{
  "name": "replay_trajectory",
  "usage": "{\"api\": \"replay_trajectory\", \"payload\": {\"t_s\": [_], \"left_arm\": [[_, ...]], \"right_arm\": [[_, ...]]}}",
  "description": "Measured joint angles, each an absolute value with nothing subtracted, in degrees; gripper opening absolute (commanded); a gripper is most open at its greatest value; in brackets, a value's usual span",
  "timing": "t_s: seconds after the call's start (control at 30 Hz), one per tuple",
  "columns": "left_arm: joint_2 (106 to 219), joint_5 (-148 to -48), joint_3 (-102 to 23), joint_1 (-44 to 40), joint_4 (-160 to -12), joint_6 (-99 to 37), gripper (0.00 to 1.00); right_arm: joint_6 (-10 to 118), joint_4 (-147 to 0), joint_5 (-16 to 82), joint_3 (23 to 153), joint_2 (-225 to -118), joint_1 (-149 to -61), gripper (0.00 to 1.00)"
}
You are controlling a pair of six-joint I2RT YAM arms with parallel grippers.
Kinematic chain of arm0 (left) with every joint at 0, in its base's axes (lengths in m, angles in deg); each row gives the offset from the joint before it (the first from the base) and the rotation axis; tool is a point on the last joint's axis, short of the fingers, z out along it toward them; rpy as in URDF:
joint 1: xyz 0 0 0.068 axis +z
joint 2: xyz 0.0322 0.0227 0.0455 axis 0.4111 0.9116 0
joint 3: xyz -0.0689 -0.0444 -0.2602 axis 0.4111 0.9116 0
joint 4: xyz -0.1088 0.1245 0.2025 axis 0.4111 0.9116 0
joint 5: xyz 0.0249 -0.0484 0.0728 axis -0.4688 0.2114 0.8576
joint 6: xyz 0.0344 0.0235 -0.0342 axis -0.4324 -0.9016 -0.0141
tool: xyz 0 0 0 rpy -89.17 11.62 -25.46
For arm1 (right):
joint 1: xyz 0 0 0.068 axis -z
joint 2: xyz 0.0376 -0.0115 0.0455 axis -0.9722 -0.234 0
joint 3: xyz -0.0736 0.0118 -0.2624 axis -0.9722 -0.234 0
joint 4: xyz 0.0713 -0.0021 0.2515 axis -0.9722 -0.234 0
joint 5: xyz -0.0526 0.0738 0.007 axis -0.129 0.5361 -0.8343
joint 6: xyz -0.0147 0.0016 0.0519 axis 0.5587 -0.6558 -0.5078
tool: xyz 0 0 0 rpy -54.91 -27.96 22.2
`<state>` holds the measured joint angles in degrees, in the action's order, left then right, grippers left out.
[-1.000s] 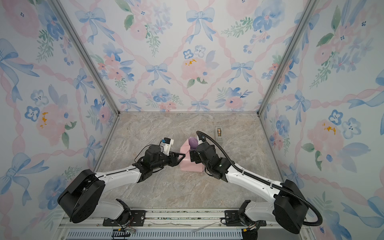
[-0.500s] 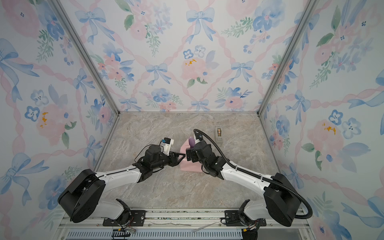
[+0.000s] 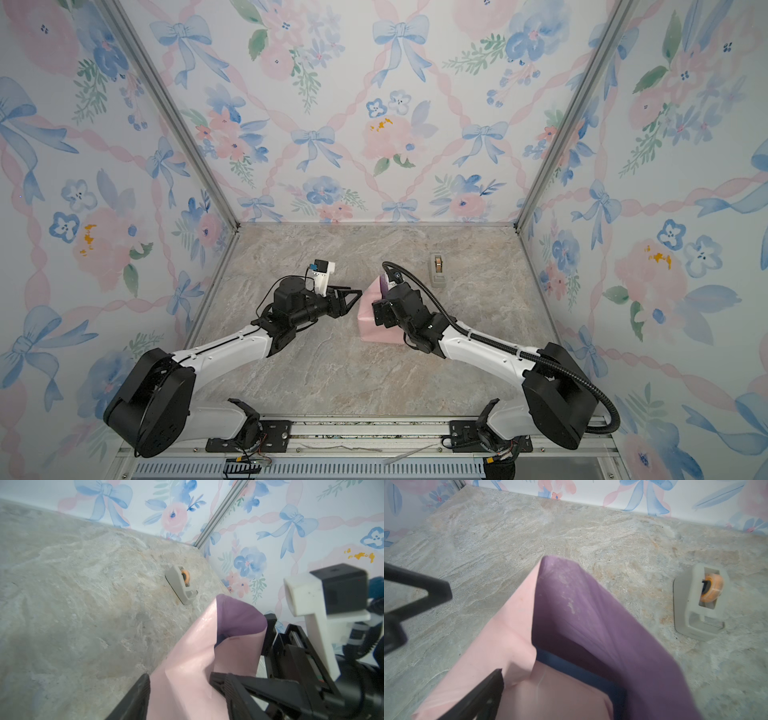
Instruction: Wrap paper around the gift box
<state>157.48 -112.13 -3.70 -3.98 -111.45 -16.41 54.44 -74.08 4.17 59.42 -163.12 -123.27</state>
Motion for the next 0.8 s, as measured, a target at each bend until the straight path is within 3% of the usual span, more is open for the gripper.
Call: {"api": "replay_trajectory", "payload": {"t_s": [0.8], "left_arm": [[175.49, -127.52, -16.93, -3.06, -111.43, -28.02, 0.53]], "right_arm": [[55.68, -73.1, 6.07, 58.07, -162.82, -122.57, 0.92]]}}
